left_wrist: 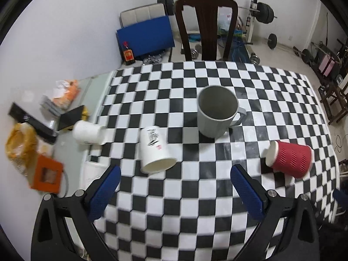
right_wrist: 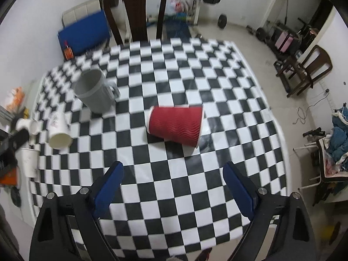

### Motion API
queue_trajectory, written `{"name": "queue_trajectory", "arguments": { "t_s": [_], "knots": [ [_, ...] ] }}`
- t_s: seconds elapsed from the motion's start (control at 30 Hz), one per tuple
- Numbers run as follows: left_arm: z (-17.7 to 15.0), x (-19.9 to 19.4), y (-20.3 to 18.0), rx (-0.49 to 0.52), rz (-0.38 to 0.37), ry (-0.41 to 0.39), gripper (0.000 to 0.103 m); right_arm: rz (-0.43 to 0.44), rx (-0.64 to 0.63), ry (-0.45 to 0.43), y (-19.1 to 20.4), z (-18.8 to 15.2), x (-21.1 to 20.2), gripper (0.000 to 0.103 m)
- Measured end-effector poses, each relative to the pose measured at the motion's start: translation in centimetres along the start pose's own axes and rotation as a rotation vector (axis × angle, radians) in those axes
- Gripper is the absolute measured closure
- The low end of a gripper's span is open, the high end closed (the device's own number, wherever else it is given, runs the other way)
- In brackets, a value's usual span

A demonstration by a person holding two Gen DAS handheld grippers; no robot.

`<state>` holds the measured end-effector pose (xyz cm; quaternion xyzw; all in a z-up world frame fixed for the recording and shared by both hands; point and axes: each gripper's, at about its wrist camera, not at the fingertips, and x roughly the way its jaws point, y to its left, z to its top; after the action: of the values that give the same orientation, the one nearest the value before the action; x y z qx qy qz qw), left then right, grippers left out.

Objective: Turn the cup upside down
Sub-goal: 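Reach the left gripper to the grey mug rim and grasp it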

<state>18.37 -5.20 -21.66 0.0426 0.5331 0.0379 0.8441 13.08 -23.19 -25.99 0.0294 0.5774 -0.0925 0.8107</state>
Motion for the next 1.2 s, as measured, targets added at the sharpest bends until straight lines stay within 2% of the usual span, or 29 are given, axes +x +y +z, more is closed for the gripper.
{"name": "queue_trajectory", "arguments": {
  "t_s": [0.2,0.3,0.4,0.53,0.97,1.03,1.07,1.2],
  "knots": [
    [1.1,6.2,-3.2,0.018,0.000,0.012,0.001,-0.024,0.004,0.091,0.0,-0.6,8.0,0.009],
    [1.4,7.9,-3.9,0.015,0.003,0.007,0.001,-0.038,0.006,0.123,-0.2,-1.2,10.5,0.009],
    [2.1,9.5,-4.6,0.006,0.010,-0.007,0.001,-0.074,0.010,0.118,-1.1,-1.8,12.5,0.009],
    [2.9,11.2,-5.3,-0.006,-0.008,-0.018,0.012,-0.121,0.040,0.086,-2.4,-2.3,13.8,0.009],
    [4.6,15.1,-7.5,0.023,-0.026,-0.095,0.012,-0.177,0.058,0.049,-4.6,-2.2,16.1,0.009],
    [4.9,15.3,-7.3,0.022,-0.033,-0.125,0.016,-0.174,0.052,0.055,-4.8,-2.1,16.7,0.009],
    [4.9,15.3,-7.4,0.026,-0.039,-0.138,0.022,-0.176,0.049,0.060,-4.8,-2.0,16.9,0.009],
    [5.3,15.3,-7.5,0.044,-0.029,-0.181,0.023,-0.171,0.033,0.065,-4.9,-1.6,17.5,0.009]
  ]
}}
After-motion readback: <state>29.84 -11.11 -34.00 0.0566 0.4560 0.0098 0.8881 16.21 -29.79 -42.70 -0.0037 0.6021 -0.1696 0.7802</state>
